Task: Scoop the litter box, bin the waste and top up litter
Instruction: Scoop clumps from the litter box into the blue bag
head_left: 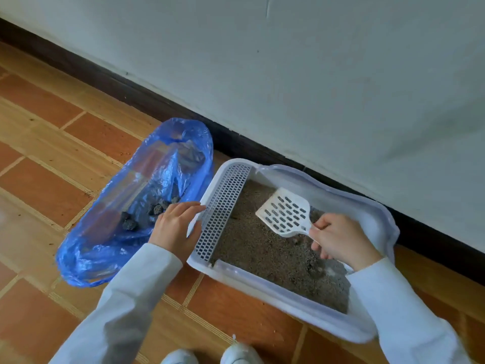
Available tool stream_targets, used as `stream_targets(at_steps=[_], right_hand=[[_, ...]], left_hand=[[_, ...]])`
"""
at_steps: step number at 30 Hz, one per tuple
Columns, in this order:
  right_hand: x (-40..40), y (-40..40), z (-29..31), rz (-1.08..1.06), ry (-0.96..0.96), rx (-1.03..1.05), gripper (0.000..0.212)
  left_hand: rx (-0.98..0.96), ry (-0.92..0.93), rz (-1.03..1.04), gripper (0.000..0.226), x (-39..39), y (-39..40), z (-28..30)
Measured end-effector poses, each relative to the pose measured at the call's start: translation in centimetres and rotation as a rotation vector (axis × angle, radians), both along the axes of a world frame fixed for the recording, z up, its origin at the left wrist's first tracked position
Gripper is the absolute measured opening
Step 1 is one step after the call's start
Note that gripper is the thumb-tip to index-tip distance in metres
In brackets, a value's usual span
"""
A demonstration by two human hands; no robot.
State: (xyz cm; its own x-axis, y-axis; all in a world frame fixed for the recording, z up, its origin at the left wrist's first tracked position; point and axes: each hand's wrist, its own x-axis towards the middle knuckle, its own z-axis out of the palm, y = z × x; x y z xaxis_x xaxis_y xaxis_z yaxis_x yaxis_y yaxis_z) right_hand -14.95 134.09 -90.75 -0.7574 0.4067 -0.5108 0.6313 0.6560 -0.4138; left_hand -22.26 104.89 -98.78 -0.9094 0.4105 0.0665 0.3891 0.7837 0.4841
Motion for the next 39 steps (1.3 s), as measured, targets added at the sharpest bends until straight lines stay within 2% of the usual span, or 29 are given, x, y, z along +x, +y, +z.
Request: stream_targets(at_steps=[4, 7, 12, 16, 20, 24, 30, 34, 37, 39], right_hand=[[0.5, -0.7, -1.3, 0.072, -0.131, 0.062, 0.018], [-0.5, -2.7, -1.5, 0.221, -0.127, 0.205, 0.012], [-3.2, -6.5, -3.4, 0.296, -0.113, 0.185, 0.017], [-4.6, -6.9, -6.5, 0.21, -0.103, -0.004, 0.016], [-3.8, -4.7, -9.1, 0.02, -0.127, -0.329, 0.01], [-3.0, -3.3, -9.0, -0.058, -0.112, -0.462, 0.006], [-0.5, -0.3, -7.7, -0.179, -0.064, -0.517, 0.006], [0.9, 1.1, -6.6, -0.238, -0.002, -0.517, 0.008], [1.4, 1.6, -5.9, -0.25, 0.042, -0.454, 0.008], [1.4, 1.5, -5.9, -0.194, 0.046, -0.321, 0.009]], left_hand=[[0.009, 0.005, -0.047, 0.043, 0.0, 1.2, -0.3], [0.009, -0.006, -0.052, 0.042, 0.2, 1.5, -0.5], [0.008, -0.006, -0.028, 0.042, 0.4, 0.7, -0.8], [-0.003, -0.004, 0.016, 0.041, 0.5, -0.2, -1.1], [0.016, 0.005, 0.039, 0.042, 0.9, -0.5, -1.4], [0.041, 0.002, 0.048, 0.042, 1.2, -0.1, -1.5], [0.032, 0.01, 0.013, 0.044, 1.1, 0.7, -0.9], [0.035, 0.034, 0.003, 0.026, 1.0, 1.3, -0.9], [0.031, 0.042, -0.01, 0.029, 1.0, 1.6, -0.9], [0.039, 0.051, -0.023, 0.029, 0.9, 1.7, -1.0]])
